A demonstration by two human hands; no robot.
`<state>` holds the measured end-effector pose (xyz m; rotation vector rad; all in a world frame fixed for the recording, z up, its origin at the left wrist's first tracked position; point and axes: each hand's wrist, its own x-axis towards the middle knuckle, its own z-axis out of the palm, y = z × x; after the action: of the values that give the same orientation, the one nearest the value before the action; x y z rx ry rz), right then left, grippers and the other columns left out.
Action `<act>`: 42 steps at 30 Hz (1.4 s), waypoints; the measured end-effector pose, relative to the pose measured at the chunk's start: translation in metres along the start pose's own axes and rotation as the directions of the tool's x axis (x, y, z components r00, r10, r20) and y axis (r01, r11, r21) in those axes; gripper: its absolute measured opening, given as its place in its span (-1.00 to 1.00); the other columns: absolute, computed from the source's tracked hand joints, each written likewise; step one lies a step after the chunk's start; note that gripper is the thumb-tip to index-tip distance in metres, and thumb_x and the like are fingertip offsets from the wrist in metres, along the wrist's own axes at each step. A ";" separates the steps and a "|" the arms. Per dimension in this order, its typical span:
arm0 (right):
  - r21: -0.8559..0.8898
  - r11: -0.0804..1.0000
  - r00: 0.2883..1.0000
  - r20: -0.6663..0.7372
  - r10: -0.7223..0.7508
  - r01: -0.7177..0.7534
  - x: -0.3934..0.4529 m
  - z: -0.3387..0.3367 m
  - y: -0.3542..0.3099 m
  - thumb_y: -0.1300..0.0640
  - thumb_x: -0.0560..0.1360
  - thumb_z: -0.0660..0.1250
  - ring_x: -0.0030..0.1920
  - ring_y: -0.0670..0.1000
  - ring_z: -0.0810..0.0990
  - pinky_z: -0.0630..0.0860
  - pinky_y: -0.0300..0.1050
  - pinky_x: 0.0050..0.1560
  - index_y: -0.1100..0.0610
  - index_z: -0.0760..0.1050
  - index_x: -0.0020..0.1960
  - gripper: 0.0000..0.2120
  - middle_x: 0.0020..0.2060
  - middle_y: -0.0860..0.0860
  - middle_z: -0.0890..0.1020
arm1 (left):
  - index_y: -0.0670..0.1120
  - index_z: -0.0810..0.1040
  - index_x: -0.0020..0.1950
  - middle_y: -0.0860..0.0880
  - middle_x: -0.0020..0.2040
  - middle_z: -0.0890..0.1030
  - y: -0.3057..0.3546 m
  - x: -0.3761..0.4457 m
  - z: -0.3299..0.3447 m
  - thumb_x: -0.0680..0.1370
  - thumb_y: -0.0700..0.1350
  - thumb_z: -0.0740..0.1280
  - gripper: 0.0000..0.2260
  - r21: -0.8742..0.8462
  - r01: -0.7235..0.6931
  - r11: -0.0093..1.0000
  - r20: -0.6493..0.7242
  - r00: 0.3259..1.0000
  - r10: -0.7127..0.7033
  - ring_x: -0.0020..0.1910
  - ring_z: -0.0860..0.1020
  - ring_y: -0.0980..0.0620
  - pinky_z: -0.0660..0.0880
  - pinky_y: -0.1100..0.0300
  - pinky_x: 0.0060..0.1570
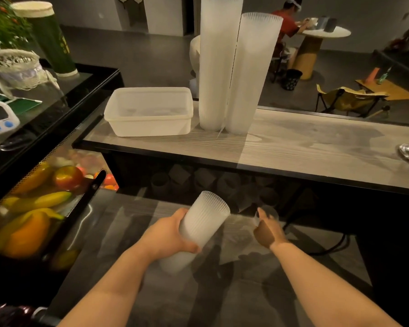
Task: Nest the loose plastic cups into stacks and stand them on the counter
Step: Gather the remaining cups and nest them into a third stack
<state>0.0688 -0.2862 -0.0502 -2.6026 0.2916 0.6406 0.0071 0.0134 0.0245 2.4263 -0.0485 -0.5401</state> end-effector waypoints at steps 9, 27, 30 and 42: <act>0.018 0.999 1.000 -0.003 -0.030 0.030 0.021 0.010 0.027 0.20 0.60 0.19 0.32 0.20 0.46 0.37 -0.07 0.27 0.17 0.35 0.44 -0.59 0.32 0.22 0.49 | 0.21 0.26 0.43 0.16 0.16 0.52 0.002 0.000 0.004 0.21 0.26 0.54 -0.15 0.033 0.040 0.999 -0.004 0.999 -0.040 0.09 0.55 0.07 0.60 -0.01 0.10; 0.867 0.388 0.949 -0.280 -0.141 0.314 -0.094 -0.058 -0.013 0.04 0.62 0.23 0.02 0.01 0.68 0.59 -0.09 0.07 0.13 0.60 -0.03 -0.77 -0.07 0.06 0.70 | 0.22 0.25 0.41 0.18 0.14 0.53 0.029 -0.001 0.026 0.24 0.25 0.54 -0.18 0.145 -0.016 0.989 0.064 0.998 0.007 0.08 0.54 0.10 0.58 0.02 0.10; 0.813 0.471 0.937 -0.260 -0.233 0.342 -0.108 -0.063 -0.019 0.05 0.62 0.25 0.03 -0.01 0.67 0.60 -0.16 0.06 0.13 0.62 -0.05 -0.78 -0.08 0.03 0.70 | 0.21 0.26 0.40 0.17 0.13 0.53 0.034 -0.002 0.025 0.23 0.25 0.54 -0.18 0.145 -0.035 0.989 0.070 0.997 0.025 0.07 0.55 0.09 0.58 0.01 0.09; 0.475 0.766 0.899 -0.277 -0.338 0.434 -0.127 -0.056 -0.025 -0.09 0.58 0.27 0.22 -0.17 0.49 0.43 -0.14 0.28 0.00 0.58 -0.12 -0.78 0.32 -0.13 0.49 | 0.24 0.23 0.44 0.21 0.12 0.53 0.044 -0.008 0.026 0.19 0.33 0.50 -0.12 0.193 -0.091 0.977 0.091 0.993 0.074 0.03 0.55 0.13 0.59 0.02 0.07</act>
<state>-0.0127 -0.2781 0.0652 -2.0836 -0.0312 0.1446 -0.0063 -0.0348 0.0355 2.5791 -0.2482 -0.6241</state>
